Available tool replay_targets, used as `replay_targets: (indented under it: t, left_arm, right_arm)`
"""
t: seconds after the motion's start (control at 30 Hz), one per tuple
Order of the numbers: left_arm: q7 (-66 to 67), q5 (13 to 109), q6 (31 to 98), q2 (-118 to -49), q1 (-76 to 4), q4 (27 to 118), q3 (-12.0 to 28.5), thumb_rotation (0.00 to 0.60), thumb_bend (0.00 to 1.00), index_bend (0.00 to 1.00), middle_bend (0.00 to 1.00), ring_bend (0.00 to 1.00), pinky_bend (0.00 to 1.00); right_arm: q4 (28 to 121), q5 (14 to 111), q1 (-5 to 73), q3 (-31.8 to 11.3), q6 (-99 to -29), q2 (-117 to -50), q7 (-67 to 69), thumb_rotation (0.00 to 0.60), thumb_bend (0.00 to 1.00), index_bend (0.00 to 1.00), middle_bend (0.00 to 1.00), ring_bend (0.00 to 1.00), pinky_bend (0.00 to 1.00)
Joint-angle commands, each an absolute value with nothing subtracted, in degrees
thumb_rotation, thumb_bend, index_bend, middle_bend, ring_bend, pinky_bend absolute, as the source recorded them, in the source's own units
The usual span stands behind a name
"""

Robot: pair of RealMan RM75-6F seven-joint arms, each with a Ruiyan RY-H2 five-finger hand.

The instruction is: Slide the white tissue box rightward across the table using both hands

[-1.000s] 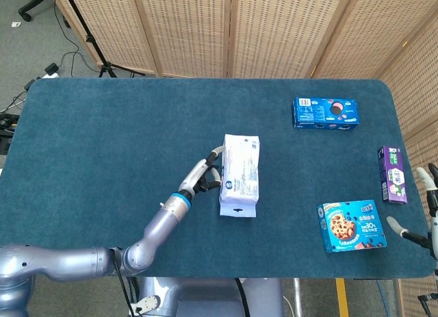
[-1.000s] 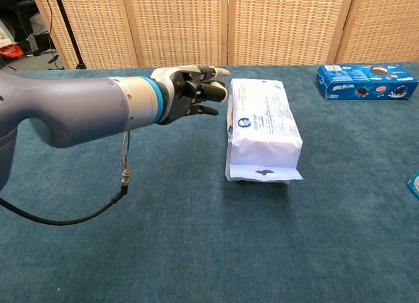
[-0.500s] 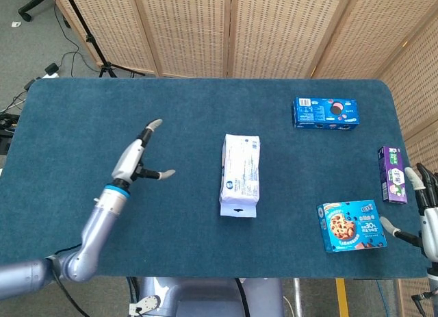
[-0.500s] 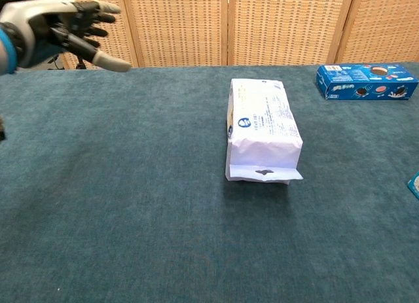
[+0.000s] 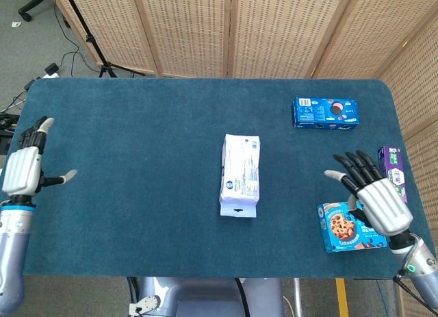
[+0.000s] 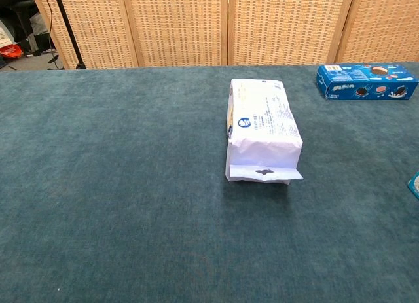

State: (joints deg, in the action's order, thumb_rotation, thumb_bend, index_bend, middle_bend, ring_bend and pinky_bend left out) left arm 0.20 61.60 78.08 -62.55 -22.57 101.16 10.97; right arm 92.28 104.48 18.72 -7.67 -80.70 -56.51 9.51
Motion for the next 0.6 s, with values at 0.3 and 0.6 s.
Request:
replay_targets:
  t: [0.3,0.6]
  left_arm:
    - [-5.71,66.25,86.86,-59.09,-11.37,101.41,7.06,0.6,0.18,0.0,0.0,0.0,0.0]
    - [-3.7,64.56,84.78,-59.5,-11.21,101.61,8.51,0.6,0.2,0.0,0.0,0.0,0.0]
  right_arm:
    - [96.14,107.04,39.83,-11.37,-54.92,-64.87,-2.98,0.6,1.0,0.32,0.17,0.03,0.01]
    - [95.07,99.48,50.27,-14.85,-42.38,-75.57,-13.32,0.6,1.0,0.35,0.31,0.17,0.15]
